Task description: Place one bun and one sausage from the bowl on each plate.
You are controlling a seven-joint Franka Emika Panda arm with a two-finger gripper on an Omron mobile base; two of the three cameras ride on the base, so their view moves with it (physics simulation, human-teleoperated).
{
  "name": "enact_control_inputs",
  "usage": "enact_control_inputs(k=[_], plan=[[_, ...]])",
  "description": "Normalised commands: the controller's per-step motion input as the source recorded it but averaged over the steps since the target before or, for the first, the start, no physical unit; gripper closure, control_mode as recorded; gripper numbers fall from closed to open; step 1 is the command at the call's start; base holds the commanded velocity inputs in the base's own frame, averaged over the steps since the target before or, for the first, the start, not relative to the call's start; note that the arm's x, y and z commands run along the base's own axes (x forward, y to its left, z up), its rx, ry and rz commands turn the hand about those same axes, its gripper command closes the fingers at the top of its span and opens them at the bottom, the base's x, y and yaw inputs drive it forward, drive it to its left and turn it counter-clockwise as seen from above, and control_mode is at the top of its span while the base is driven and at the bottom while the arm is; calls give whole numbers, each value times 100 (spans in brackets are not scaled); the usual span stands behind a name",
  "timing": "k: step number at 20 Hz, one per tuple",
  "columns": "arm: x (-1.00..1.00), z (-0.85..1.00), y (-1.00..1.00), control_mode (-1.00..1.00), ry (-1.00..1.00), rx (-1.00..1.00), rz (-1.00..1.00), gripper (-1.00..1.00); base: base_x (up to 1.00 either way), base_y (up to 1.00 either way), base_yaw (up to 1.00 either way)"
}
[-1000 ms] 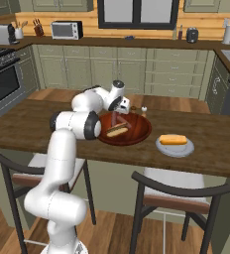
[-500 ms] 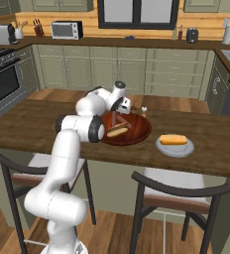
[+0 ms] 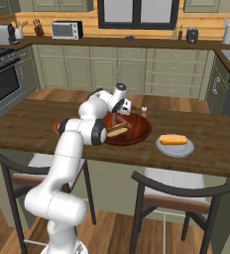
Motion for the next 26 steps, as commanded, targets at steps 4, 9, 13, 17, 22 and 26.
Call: enact_control_inputs(k=[4,9,13,17,22,26], plan=[[17,-11,0,-100,0,0,1,-100,0,0,0],[5,0,0,-100,-3,-4,0,100,0,0,0],[0,0,0,-100,0,0,0,100,0,0,0],[0,0,0,-100,0,0,0,100,0,0,0],[-5,24,1,-100,-3,-4,0,100,0,0,0],[-1,62,0,-100,-10,-10,0,100,0,0,0]])
